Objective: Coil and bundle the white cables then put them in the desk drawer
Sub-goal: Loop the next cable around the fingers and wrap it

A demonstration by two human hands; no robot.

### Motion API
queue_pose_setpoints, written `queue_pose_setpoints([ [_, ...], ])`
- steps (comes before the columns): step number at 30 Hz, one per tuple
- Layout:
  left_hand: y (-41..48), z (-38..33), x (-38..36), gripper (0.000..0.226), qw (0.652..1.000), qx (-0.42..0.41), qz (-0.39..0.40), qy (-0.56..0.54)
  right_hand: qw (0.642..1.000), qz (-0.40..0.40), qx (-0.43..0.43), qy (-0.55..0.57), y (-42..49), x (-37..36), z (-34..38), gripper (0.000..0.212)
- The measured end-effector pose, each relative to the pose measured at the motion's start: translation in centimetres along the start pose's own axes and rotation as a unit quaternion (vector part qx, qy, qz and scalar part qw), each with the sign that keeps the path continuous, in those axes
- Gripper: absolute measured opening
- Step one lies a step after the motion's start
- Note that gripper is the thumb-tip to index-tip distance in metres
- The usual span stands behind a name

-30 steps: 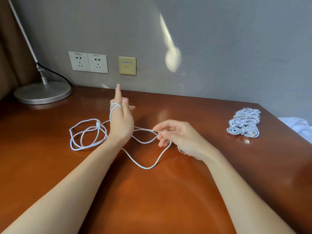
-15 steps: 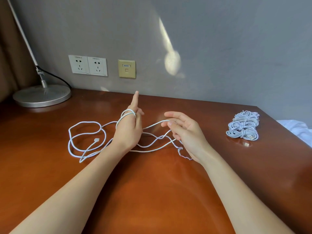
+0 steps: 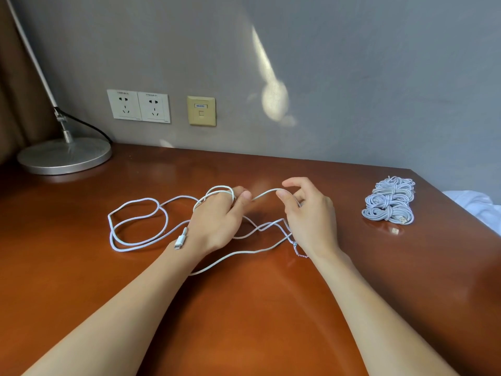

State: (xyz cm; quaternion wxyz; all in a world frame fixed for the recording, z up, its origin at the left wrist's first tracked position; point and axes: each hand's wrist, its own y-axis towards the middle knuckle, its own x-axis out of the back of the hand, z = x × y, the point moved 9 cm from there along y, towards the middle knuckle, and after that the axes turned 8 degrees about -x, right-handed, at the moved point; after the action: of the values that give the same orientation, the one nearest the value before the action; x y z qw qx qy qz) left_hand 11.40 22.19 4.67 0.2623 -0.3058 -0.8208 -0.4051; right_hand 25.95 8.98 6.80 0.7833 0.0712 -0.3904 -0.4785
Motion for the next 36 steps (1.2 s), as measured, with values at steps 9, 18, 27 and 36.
queue_pose_setpoints([
  [9,0.0,0.8,-0.5,0.035,0.997,0.036,0.023,0.061,0.996,0.033,-0.051,0.065,0.2,-0.3,-0.7,0.035],
  [18,-0.3,1.4,-0.3,0.064,0.996,0.073,0.017,0.049,0.993,0.030,0.049,0.105,0.0,-0.3,1.0,0.013],
  [27,-0.4,1.1,-1.5,0.071,0.986,0.049,0.049,-0.155,0.997,-0.009,0.006,0.080,-0.1,0.4,0.4,0.030],
  [36,-0.1,0.4,-2.4,0.060,0.944,0.060,0.090,-0.312,0.953,0.108,-0.090,0.268,0.0,-1.3,-0.2,0.013],
])
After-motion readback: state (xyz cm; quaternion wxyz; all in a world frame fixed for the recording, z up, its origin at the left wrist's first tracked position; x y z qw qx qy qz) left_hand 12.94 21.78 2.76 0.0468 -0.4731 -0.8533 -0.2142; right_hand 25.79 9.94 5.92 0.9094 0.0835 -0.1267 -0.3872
